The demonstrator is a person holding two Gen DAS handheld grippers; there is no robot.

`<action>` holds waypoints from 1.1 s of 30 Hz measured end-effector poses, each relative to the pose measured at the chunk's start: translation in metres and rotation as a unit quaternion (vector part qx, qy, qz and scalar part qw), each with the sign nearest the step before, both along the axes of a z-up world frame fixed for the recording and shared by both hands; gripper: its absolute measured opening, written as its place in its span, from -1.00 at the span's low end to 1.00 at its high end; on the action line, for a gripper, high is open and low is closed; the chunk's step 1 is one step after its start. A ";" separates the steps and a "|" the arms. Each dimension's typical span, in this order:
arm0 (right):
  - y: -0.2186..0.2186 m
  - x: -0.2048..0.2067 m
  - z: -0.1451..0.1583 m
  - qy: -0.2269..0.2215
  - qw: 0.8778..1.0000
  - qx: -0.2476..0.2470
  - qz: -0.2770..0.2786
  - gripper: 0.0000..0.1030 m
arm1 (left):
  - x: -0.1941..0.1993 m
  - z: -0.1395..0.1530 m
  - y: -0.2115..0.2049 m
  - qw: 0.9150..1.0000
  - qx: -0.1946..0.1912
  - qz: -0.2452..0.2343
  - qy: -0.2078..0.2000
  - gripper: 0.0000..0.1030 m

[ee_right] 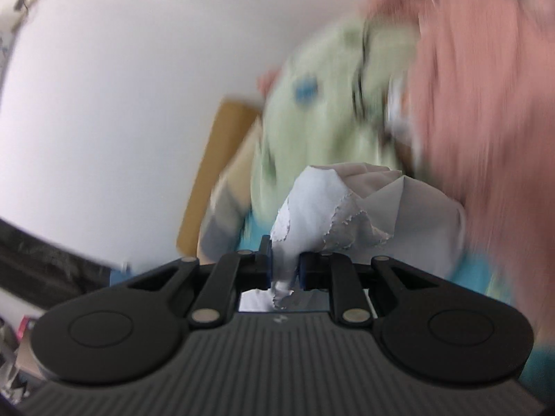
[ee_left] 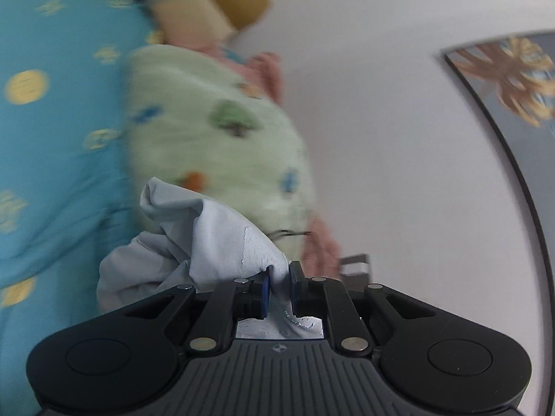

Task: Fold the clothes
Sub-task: 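Carry the folded T-shirt with both grippers onto the pink blanket, then open both grippers and release the T-shirt on the pink blanket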

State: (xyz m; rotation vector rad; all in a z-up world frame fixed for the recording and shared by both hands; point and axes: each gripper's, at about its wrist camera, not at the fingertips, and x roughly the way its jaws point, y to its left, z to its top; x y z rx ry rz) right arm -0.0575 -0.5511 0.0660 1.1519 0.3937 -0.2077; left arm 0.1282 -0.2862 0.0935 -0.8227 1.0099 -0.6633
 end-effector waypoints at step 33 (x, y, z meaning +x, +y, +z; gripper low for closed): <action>-0.040 -0.156 -0.010 0.113 0.947 -0.264 -0.144 0.65 | -0.127 -0.014 -0.146 0.909 0.162 -0.224 -0.312 0.68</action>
